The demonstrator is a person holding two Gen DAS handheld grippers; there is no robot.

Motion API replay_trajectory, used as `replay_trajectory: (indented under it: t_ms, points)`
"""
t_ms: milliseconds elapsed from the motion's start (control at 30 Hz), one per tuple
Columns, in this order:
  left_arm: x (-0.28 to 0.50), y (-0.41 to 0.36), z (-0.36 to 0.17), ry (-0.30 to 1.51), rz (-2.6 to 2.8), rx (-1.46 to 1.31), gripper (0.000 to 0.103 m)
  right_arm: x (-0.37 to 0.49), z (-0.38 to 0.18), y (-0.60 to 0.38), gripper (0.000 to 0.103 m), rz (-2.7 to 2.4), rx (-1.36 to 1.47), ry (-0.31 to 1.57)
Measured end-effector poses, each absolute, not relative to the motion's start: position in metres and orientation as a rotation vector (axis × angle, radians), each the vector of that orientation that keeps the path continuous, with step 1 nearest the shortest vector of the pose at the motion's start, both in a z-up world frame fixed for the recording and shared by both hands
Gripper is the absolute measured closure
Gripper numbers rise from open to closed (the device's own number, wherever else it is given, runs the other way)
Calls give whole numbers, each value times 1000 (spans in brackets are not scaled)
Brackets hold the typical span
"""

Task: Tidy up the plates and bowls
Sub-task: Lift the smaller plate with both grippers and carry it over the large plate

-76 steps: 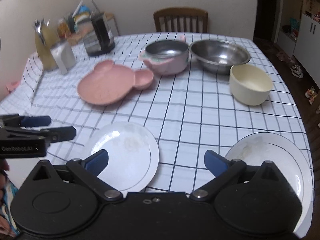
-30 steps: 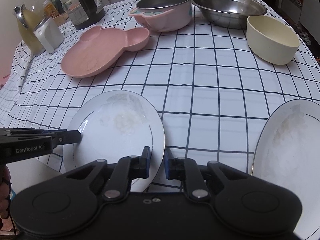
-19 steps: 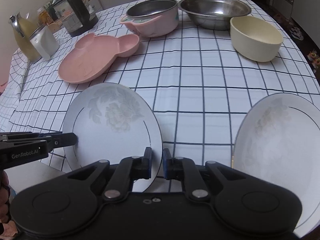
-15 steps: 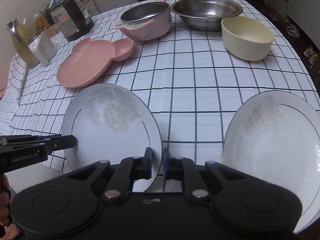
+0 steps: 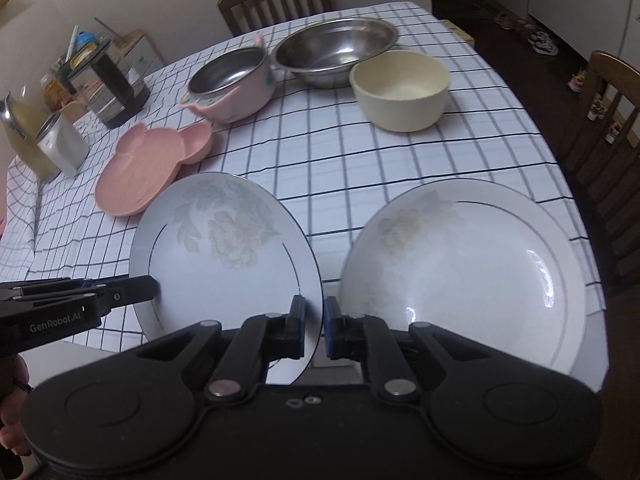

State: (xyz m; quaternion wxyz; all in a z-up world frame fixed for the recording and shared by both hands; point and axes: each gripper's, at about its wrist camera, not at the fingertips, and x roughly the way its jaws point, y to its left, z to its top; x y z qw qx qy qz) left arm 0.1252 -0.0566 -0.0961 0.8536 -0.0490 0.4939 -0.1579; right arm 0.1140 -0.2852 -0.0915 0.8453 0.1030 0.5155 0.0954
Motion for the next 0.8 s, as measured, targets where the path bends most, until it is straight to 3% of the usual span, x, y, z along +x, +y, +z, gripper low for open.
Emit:
replay_trajectory:
  t_ms: [800]
  points:
    - [158,-209,-114,1083,-564,80,90,91,-104,-422,93,-41,356,1111]
